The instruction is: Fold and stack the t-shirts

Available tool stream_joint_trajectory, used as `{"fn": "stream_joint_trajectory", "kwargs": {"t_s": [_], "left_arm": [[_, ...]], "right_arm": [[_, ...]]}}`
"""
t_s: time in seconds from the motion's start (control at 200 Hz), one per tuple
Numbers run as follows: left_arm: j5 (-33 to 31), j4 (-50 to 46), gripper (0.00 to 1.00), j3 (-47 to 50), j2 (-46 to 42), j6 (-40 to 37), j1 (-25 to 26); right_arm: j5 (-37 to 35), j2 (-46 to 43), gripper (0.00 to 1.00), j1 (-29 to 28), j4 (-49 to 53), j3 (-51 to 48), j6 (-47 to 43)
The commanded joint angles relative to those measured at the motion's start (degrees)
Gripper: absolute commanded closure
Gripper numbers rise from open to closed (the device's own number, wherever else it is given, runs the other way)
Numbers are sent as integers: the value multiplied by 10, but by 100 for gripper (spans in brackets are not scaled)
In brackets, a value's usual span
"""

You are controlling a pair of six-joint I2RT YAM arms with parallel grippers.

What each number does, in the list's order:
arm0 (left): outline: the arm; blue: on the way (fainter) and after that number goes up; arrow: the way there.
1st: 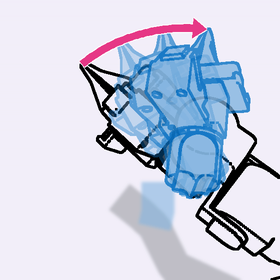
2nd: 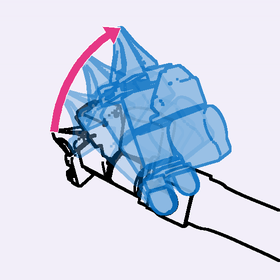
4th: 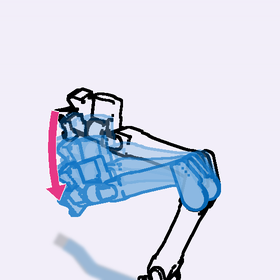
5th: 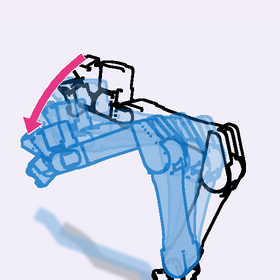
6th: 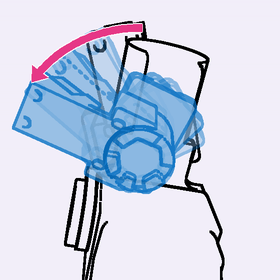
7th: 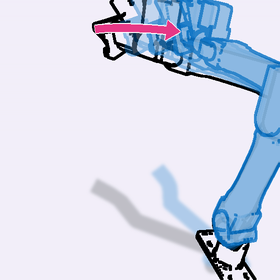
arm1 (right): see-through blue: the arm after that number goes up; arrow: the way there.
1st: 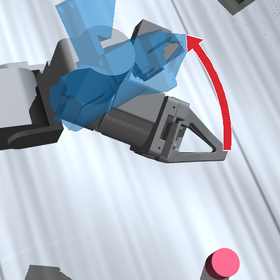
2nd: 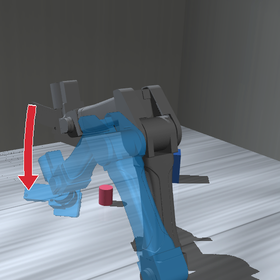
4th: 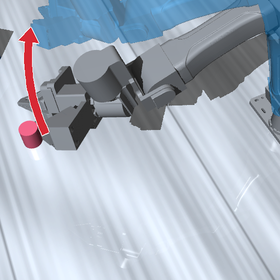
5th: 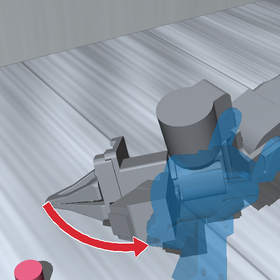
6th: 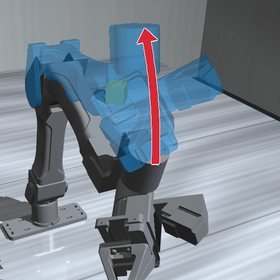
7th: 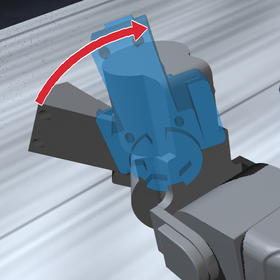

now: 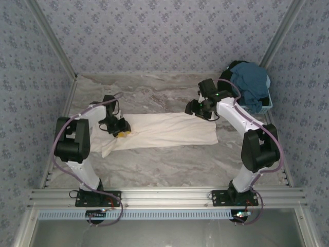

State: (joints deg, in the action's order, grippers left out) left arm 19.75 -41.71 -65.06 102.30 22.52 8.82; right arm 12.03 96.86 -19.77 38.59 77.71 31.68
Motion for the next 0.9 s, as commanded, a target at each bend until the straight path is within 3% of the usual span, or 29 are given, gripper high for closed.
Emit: {"fn": "stream_joint_trajectory", "kwargs": {"t_s": [0.0,0.315,0.56,0.674,0.744,0.894], "left_arm": [[5,4,67,14,-54,22,14],[27,-1,72,62,-65,74,70],[117,9,71,64,-100,94,67],[96,-5,69,61,-134,104,32],[67,-14,66,63,-157,119,-18],[14,-59,69,61,-169,112,-127]], "right_arm": [[11,-12,40,1,4,-6,4],[14,-22,41,0,-4,-26,9],[12,-35,41,3,-2,-43,10],[6,-40,41,3,-7,-50,12],[1,-45,41,1,-13,-56,15],[18,-51,42,-21,-39,-73,18]]}}
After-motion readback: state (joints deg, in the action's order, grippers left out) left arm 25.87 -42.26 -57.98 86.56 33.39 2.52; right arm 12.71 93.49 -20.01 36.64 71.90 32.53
